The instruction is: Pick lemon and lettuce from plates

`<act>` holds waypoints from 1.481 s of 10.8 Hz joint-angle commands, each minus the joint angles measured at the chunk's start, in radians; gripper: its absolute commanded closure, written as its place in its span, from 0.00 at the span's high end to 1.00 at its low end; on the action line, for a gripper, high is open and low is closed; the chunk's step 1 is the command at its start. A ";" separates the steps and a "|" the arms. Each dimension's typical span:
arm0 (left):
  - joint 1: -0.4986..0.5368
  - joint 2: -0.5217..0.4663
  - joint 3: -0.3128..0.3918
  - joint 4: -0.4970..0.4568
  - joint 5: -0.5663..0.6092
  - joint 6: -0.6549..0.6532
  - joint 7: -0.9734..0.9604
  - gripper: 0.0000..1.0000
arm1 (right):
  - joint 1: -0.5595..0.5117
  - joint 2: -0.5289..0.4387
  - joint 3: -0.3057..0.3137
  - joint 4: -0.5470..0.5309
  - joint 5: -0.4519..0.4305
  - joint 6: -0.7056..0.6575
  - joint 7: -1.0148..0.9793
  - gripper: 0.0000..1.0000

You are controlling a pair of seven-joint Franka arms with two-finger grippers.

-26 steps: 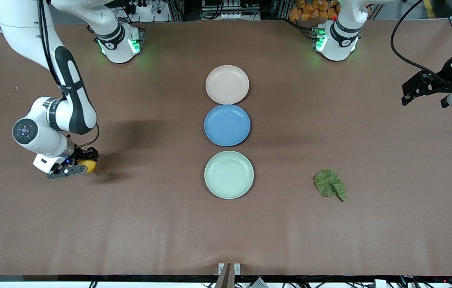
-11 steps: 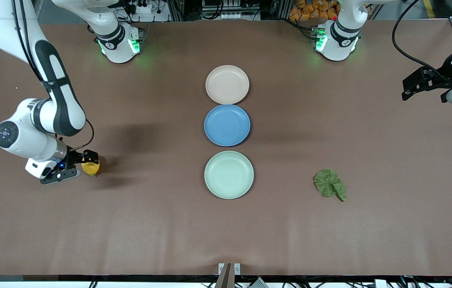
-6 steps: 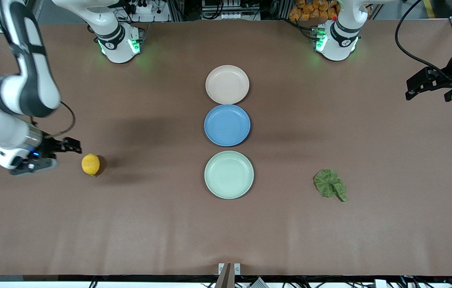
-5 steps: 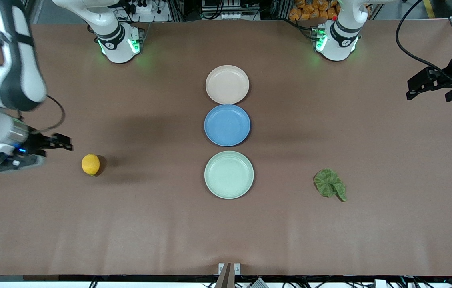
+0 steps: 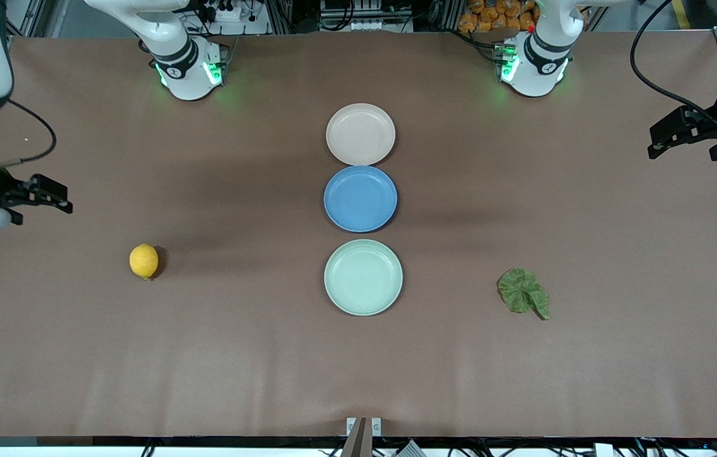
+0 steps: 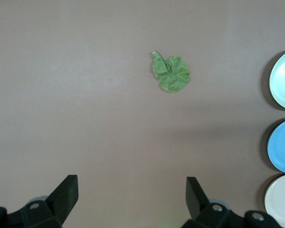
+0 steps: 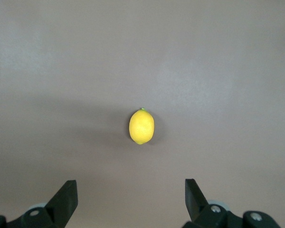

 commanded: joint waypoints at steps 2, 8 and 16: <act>0.004 -0.008 -0.003 0.015 -0.008 -0.018 0.004 1.00 | -0.048 -0.039 0.054 0.095 -0.024 -0.112 0.080 1.00; 0.004 -0.010 0.001 0.016 -0.011 -0.018 -0.004 1.00 | -0.038 -0.068 0.062 0.139 -0.014 -0.204 0.304 1.00; 0.004 -0.010 0.001 0.021 -0.011 -0.018 -0.002 1.00 | -0.038 -0.078 0.056 0.161 -0.047 -0.246 0.207 1.00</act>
